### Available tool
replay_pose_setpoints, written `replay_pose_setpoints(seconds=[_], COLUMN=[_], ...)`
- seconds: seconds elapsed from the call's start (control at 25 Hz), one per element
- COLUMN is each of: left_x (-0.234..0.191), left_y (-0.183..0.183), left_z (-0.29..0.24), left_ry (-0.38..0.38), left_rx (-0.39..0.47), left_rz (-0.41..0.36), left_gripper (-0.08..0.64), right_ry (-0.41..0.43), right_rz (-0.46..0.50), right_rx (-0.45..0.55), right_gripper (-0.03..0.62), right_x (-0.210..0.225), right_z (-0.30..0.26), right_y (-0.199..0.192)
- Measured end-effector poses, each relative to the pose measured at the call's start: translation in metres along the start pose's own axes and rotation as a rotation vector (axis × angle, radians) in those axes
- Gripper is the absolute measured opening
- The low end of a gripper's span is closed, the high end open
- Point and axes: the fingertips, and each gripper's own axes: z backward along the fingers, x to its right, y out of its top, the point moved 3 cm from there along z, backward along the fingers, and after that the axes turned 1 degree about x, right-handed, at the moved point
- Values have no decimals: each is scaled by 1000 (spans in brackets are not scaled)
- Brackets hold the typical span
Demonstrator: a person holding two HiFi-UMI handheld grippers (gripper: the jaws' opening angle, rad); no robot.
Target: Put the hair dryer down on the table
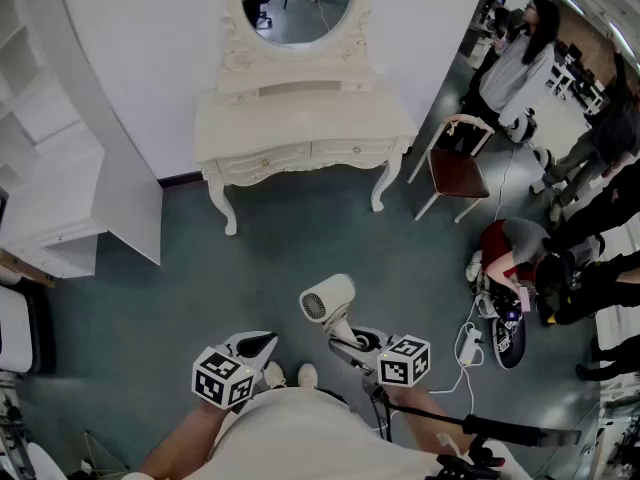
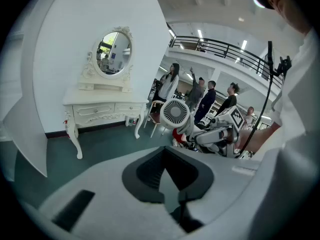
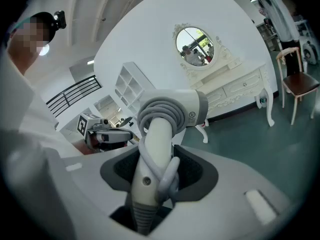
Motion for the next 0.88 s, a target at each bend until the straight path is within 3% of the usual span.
replay_pose_setpoints(seconds=[0.52, 0.88], left_x=[-2, -41], left_y=[4, 29], left_z=[-4, -42], left_ry=[32, -50], left_rx=[-5, -21], left_rz=[22, -1], left_gripper=[3, 3], right_ry=[3, -91], right_rz=[-12, 19], right_rx=[-5, -8], right_gripper=[187, 188], right_x=[18, 42], right_z=[-3, -21], right_y=[7, 33])
